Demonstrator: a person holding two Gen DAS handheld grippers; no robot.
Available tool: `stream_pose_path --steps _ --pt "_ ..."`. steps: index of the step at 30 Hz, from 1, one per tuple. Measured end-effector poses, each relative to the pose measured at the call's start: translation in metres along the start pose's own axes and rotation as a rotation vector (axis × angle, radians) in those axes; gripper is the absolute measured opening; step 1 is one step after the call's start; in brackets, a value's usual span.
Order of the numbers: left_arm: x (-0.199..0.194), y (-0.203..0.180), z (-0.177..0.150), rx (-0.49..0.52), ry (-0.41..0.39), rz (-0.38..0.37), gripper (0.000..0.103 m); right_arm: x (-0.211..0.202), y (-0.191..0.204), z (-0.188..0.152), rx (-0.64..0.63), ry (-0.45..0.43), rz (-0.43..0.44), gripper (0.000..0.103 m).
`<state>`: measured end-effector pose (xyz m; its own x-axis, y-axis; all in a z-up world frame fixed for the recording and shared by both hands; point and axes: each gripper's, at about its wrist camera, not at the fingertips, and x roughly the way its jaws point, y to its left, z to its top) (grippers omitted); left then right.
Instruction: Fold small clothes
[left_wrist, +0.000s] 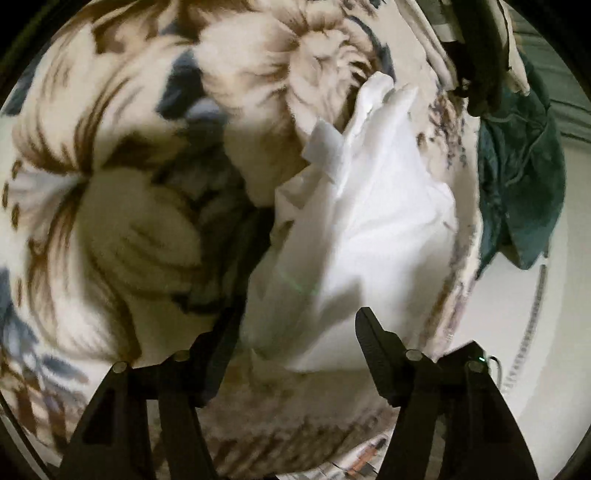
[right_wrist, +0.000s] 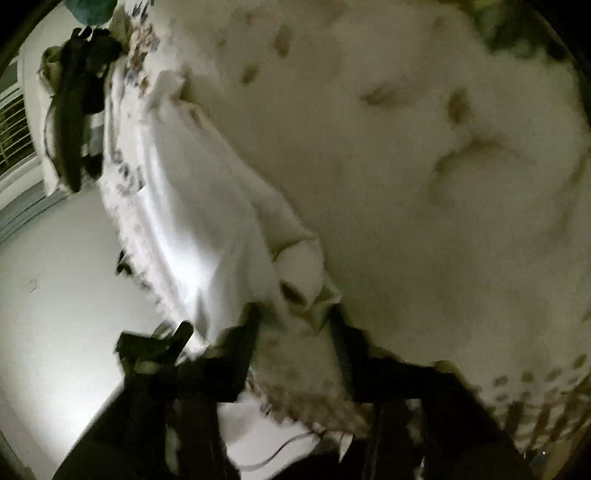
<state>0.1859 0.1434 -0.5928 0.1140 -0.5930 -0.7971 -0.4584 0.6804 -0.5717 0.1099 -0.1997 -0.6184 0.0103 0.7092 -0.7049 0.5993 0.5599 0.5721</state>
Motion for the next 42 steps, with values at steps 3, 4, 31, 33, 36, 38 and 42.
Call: stream_pose_path --steps 3,4,31,33,36,38,42 --pt "0.002 0.01 0.003 0.004 0.003 0.033 0.045 -0.004 -0.002 -0.006 -0.017 -0.041 -0.063 0.007" --pt "0.0 0.017 0.003 -0.012 0.009 0.023 0.047 -0.009 -0.002 -0.008 -0.028 -0.057 -0.099 0.007" --pt "-0.033 -0.042 0.087 0.21 -0.116 0.051 0.058 -0.047 0.099 0.095 -0.263 -0.272 -0.161 0.011" --pt "-0.022 -0.061 0.099 0.245 -0.117 0.04 0.058 -0.043 0.122 0.101 -0.328 -0.229 -0.088 0.013" --pt "0.004 -0.087 0.117 0.322 -0.102 0.066 0.058 -0.011 0.141 0.119 -0.371 -0.065 -0.043 0.013" --pt "0.023 -0.095 0.13 0.348 -0.076 0.102 0.058 -0.003 0.144 0.134 -0.355 -0.129 -0.118 0.013" --pt "0.032 -0.093 0.145 0.346 -0.054 0.144 0.058 -0.014 0.152 0.167 -0.282 -0.311 -0.239 0.013"
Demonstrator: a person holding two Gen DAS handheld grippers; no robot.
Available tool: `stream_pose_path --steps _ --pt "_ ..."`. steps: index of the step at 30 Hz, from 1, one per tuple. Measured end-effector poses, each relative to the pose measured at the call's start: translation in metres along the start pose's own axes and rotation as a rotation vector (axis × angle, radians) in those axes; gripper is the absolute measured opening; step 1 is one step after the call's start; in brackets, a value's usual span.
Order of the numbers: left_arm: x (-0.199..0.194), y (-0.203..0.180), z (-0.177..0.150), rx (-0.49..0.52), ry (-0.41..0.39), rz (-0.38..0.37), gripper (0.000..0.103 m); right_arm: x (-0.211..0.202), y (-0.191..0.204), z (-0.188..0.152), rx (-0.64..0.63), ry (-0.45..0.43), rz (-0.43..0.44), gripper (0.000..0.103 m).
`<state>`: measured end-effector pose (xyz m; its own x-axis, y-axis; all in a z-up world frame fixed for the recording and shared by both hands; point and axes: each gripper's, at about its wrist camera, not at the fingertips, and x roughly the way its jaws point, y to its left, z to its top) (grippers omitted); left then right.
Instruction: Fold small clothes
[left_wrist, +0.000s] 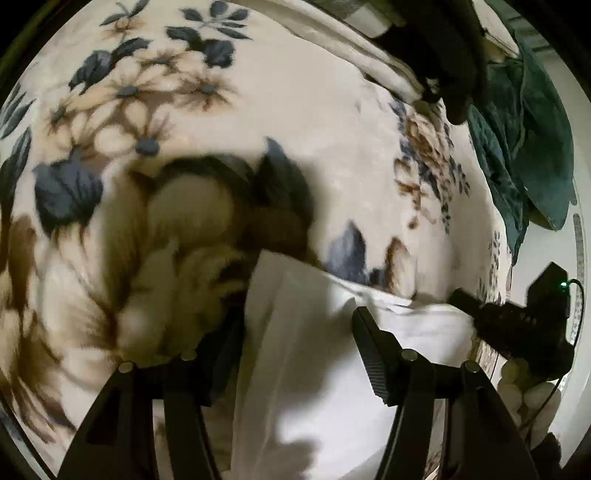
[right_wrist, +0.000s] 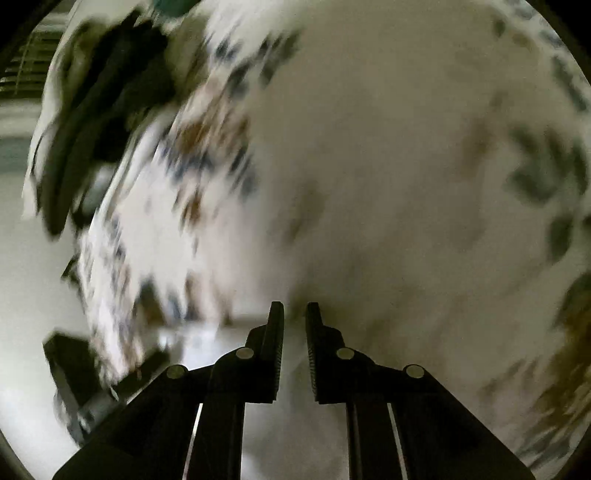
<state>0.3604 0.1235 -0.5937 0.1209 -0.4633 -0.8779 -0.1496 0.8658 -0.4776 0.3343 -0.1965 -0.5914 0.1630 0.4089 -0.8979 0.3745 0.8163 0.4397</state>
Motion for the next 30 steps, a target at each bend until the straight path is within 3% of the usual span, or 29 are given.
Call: stream_pose_path --steps 3,5,7,10,11,12,13,19,20,22,23,27,30 --pt "-0.007 0.006 -0.001 -0.019 -0.007 -0.021 0.058 -0.023 0.002 0.003 -0.012 -0.05 0.035 0.014" --pt "-0.01 0.009 -0.004 -0.025 -0.008 -0.024 0.058 -0.03 0.003 -0.003 -0.038 -0.025 0.096 0.027" --pt "-0.011 0.007 -0.005 -0.015 -0.019 -0.027 0.055 -0.026 0.013 -0.01 -0.079 0.008 0.09 0.053" --pt "-0.015 0.005 -0.004 0.007 -0.044 -0.051 0.01 -0.011 0.019 -0.025 -0.124 0.074 0.068 0.061" --pt "-0.015 0.007 -0.003 0.007 -0.045 -0.057 0.01 -0.011 0.008 -0.031 -0.118 0.094 0.062 0.06" --pt "-0.016 0.009 -0.002 0.004 -0.051 -0.057 0.01 -0.003 0.005 -0.032 -0.098 0.114 0.063 0.038" --pt "-0.016 0.012 0.0 -0.001 -0.057 -0.054 0.01 -0.003 -0.005 -0.037 -0.073 0.101 0.075 0.007" --pt "-0.035 0.04 0.002 -0.09 -0.049 -0.068 0.015 0.002 -0.015 -0.026 0.017 0.042 0.046 0.01" --pt "-0.044 0.042 -0.006 -0.107 -0.04 -0.075 0.026 -0.001 -0.015 -0.026 0.016 0.05 0.048 0.015" --pt "-0.056 0.044 -0.026 -0.115 -0.038 -0.096 0.04 -0.01 -0.018 -0.033 0.012 0.07 0.054 0.04" --pt "-0.065 0.046 -0.046 -0.121 -0.033 -0.092 0.046 -0.019 -0.021 -0.04 0.011 0.068 0.059 0.042" --pt "-0.076 0.059 -0.115 -0.246 0.007 -0.107 0.046 -0.047 -0.034 -0.093 0.052 0.14 0.089 0.043" --pt "-0.078 0.07 -0.16 -0.398 0.024 -0.166 0.048 -0.045 -0.04 -0.151 0.129 0.235 0.135 0.057"
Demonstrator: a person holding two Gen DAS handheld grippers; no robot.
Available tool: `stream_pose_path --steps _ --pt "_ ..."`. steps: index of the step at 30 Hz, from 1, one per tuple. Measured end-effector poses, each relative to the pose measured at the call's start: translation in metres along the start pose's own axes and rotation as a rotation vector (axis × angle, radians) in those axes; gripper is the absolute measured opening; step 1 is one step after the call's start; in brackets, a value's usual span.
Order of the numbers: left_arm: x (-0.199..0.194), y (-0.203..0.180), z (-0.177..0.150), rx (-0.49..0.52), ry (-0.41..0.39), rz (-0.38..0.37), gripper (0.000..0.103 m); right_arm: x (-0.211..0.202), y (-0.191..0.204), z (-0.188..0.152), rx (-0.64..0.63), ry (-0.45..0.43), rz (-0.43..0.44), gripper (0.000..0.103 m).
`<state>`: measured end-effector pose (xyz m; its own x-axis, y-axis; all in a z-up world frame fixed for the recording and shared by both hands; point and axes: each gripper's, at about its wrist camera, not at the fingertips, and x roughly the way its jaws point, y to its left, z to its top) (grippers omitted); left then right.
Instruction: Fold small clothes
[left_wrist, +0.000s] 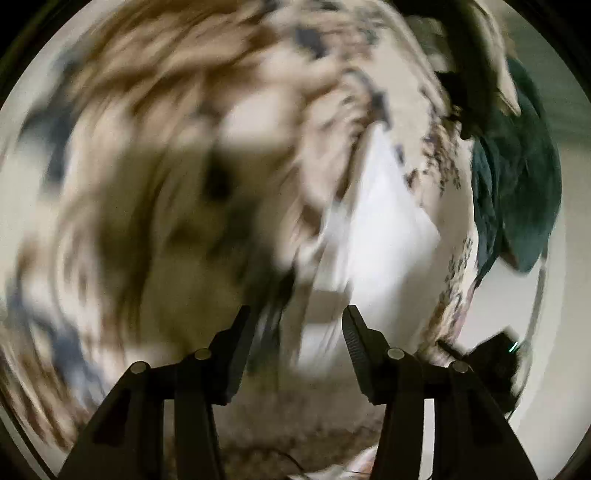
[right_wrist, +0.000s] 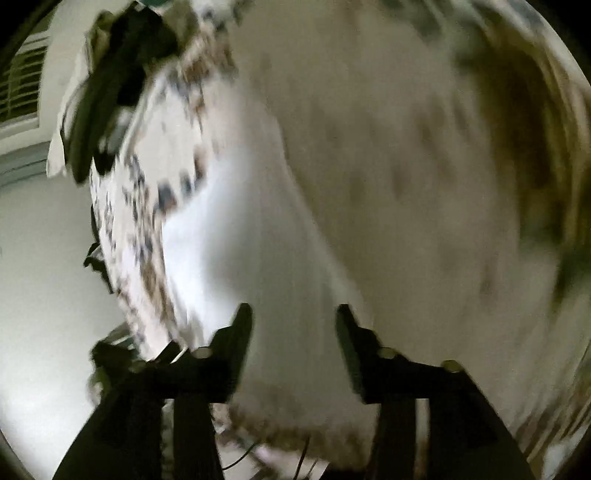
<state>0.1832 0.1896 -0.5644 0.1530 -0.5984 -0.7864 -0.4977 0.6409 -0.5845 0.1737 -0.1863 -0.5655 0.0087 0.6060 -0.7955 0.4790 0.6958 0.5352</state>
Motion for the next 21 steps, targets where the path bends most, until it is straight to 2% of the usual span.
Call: stream_pose_path --steps 2,5,8,9,10,11,12,13,14,19,20,21 --pt "0.001 0.016 -0.02 -0.118 -0.007 -0.078 0.066 0.024 -0.01 -0.034 0.076 0.082 0.053 0.057" --pt "0.016 0.029 -0.035 -0.232 -0.002 -0.171 0.066 0.067 -0.021 -0.059 0.189 0.155 0.141 0.057" --pt "0.037 0.029 -0.037 -0.302 0.003 -0.253 0.066 0.101 -0.025 -0.061 0.268 0.119 0.219 0.056" --pt "0.04 0.028 -0.036 -0.311 -0.013 -0.268 0.065 0.106 -0.025 -0.061 0.287 0.082 0.246 0.035" --pt "0.041 0.026 -0.035 -0.319 -0.038 -0.279 0.06 0.107 -0.027 -0.061 0.307 0.052 0.259 0.014" --pt "0.04 0.023 -0.032 -0.316 -0.078 -0.294 0.029 0.107 -0.026 -0.062 0.325 0.035 0.251 0.013" --pt "0.037 0.021 -0.029 -0.308 -0.093 -0.267 0.015 0.106 -0.025 -0.063 0.327 0.025 0.247 0.01" --pt "0.032 0.022 -0.025 -0.301 -0.11 -0.249 0.014 0.103 -0.024 -0.065 0.321 0.015 0.239 0.009" --pt "0.028 0.024 -0.022 -0.298 -0.123 -0.24 0.014 0.1 -0.022 -0.067 0.309 0.009 0.232 0.009" --pt "-0.021 0.053 -0.004 -0.285 -0.219 -0.097 0.015 0.08 -0.02 -0.068 0.274 -0.016 0.198 0.008" --pt "-0.024 0.054 -0.002 -0.286 -0.214 -0.104 0.022 0.077 -0.021 -0.067 0.274 -0.014 0.201 0.008" --pt "-0.026 0.055 -0.001 -0.287 -0.19 -0.141 0.027 0.076 -0.02 -0.067 0.269 -0.01 0.203 0.008"
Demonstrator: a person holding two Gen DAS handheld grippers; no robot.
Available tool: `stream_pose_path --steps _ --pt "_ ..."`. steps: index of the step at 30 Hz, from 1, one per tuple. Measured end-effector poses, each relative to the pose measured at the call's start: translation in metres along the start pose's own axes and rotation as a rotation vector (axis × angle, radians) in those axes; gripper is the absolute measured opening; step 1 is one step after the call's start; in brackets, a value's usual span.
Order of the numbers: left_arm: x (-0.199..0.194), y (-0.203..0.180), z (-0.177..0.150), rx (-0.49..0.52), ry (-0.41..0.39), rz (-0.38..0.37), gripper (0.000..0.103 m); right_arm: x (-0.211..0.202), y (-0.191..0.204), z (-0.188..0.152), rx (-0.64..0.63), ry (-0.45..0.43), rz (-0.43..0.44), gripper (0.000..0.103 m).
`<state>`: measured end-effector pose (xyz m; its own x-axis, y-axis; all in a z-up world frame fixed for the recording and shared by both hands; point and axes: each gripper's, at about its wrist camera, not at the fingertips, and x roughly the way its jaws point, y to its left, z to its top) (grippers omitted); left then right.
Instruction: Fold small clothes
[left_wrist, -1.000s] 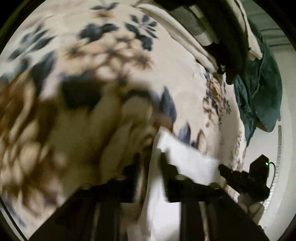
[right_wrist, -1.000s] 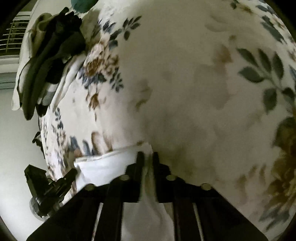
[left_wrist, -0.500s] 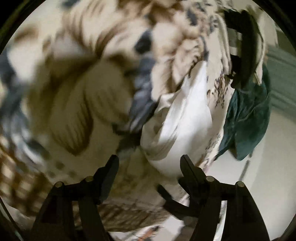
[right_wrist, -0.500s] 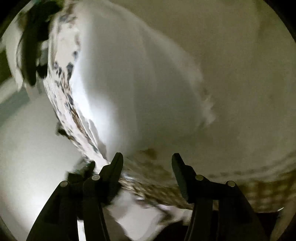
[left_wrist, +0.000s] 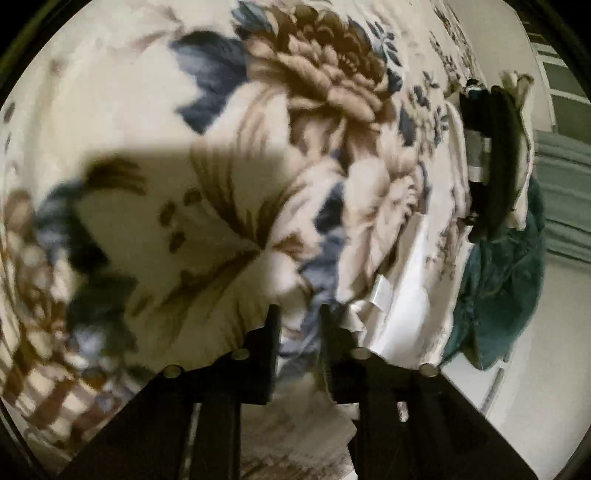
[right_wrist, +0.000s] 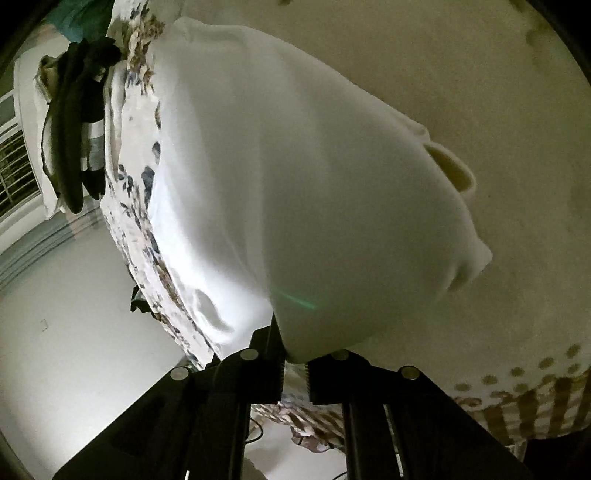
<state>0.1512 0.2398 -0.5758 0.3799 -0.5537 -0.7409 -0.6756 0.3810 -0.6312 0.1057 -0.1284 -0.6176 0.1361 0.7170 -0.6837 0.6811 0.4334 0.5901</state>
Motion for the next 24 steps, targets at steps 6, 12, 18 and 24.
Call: stream_pose_path --steps 6,12,18,24 --pt "0.036 -0.017 -0.043 0.004 0.182 -0.12 0.066 -0.002 0.002 -0.001 -0.03 0.002 -0.013 0.008" --pt "0.048 -0.018 -0.058 0.03 0.155 -0.061 0.008 -0.001 0.009 0.004 -0.051 0.01 -0.038 0.008" --pt "-0.004 0.016 -0.022 0.052 0.053 0.069 0.005 0.001 0.012 0.004 -0.066 0.004 -0.058 0.008" --pt "0.014 -0.004 -0.031 0.01 0.165 -0.067 0.066 0.0 0.01 0.003 -0.074 0.009 -0.044 0.008"
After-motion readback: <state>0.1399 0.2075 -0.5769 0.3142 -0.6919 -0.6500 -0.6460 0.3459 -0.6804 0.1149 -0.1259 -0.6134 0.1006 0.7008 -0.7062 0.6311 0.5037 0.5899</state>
